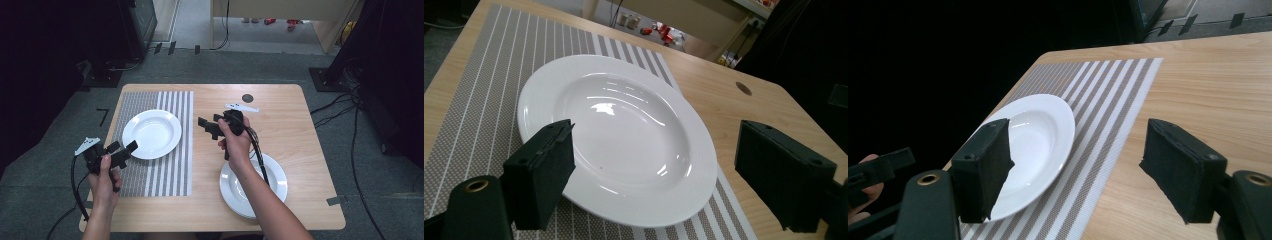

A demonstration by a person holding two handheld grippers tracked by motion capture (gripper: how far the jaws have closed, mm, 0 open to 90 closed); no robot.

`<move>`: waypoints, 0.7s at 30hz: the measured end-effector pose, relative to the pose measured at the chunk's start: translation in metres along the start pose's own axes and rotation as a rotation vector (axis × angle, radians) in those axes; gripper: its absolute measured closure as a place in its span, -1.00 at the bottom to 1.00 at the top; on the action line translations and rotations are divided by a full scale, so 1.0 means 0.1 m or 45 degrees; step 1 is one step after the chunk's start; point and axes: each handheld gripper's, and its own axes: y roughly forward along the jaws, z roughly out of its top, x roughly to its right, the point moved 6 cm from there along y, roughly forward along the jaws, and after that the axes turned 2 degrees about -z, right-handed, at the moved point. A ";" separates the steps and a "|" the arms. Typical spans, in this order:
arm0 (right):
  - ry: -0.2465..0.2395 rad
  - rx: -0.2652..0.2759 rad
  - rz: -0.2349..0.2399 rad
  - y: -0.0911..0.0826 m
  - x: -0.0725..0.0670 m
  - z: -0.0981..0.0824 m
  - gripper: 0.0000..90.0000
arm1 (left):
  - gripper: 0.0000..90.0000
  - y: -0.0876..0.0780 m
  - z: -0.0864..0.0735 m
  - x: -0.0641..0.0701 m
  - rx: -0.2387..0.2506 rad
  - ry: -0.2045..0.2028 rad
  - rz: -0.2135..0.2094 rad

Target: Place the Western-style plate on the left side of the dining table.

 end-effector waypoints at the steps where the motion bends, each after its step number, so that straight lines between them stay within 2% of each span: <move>1: -0.004 0.002 -0.004 -0.04 0.02 0.00 -0.39 | -0.64 -0.02 -0.02 0.01 -0.002 0.011 0.005; 6: -0.006 0.015 -0.030 -0.26 0.16 -0.04 -0.39 | -0.64 -0.07 -0.14 0.03 -0.029 0.006 0.032; 12: -0.022 0.033 -0.068 -0.52 0.34 -0.11 -0.41 | -0.64 -0.10 -0.28 0.07 -0.059 0.027 0.057; 21: -0.016 0.077 -0.142 -0.94 0.68 -0.17 -0.43 | -0.64 -0.13 -0.48 0.02 -0.088 0.062 0.112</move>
